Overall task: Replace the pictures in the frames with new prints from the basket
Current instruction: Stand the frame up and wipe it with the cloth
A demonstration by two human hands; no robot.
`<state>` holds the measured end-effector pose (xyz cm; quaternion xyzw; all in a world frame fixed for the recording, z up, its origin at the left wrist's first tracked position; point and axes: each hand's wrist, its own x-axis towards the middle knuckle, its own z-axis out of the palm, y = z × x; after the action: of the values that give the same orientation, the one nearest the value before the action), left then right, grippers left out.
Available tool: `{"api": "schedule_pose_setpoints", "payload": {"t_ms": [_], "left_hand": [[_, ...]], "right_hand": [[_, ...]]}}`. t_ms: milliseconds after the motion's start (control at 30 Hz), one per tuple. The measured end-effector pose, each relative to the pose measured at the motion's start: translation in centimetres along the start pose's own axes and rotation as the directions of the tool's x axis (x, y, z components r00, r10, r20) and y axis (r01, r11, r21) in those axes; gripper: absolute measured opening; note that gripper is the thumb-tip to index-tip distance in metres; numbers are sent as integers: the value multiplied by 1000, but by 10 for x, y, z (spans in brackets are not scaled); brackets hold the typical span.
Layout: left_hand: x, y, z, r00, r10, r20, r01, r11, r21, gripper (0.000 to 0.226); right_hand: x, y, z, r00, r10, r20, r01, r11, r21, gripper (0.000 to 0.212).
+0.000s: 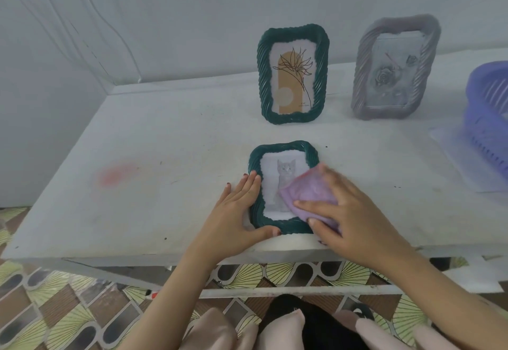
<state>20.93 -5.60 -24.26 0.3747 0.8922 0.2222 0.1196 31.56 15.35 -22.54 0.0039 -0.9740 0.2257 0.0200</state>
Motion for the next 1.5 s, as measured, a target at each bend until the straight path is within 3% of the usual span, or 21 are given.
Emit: {"api": "schedule_pose_setpoints", "payload": {"t_ms": [100,200,333,433,533,633,733,867,1000,1133,1200,1267,1300,1367,1433,1500], "left_hand": [[0,0,0,1000,-2,-6,2,1000,-4,97],[0,0,1,1000,-4,-10,4,1000,-22,97],[-1,-1,2,1000,1,-23,-1,1000,-29,96],[-1,-1,2,1000,1,-27,-2,999,-34,97],[-3,0,2,1000,-7,-27,5,998,-57,95],[-3,1,1,1000,-11,-29,9,997,-80,94],[-2,2,0,1000,-18,-20,15,995,-104,98],[0,5,-4,999,-33,2,33,985,-171,102],[0,12,-8,995,-102,-16,93,958,-271,93],[5,17,-2,981,-171,-90,141,952,-271,86],[7,19,-2,971,-225,-77,165,871,-463,74],[8,21,-8,952,-286,-114,113,669,-735,56],[8,22,-12,936,-323,-142,75,574,-815,49],[8,20,-19,890,-415,-189,39,484,-874,48],[10,15,-25,860,-485,-158,25,350,-936,48],[12,15,-31,861,-505,-55,35,166,-985,40]], "right_hand": [[-2,0,-3,988,152,6,-151,976,159,33],[4,1,-4,963,226,-148,-161,920,357,21],[14,14,-13,900,408,-153,-249,771,586,26],[22,28,-24,831,514,-214,-281,719,636,27],[28,44,-31,766,570,-297,-329,745,580,26],[30,59,-33,746,571,-343,-428,805,411,26],[31,51,-30,772,473,-425,-465,876,130,29],[32,5,-20,877,257,-405,-246,966,80,34],[32,-22,4,925,309,-220,-344,927,-146,50],[34,-31,17,914,316,-256,-347,934,-85,52],[34,-32,16,897,326,-298,-315,945,85,52],[33,-32,13,872,374,-316,-276,908,314,51],[33,-31,12,860,402,-315,-254,871,420,50],[33,-31,8,839,461,-288,-231,782,579,50],[35,-29,3,824,531,-197,-222,623,750,50],[38,-28,-4,833,548,-81,-172,395,903,53]]}}
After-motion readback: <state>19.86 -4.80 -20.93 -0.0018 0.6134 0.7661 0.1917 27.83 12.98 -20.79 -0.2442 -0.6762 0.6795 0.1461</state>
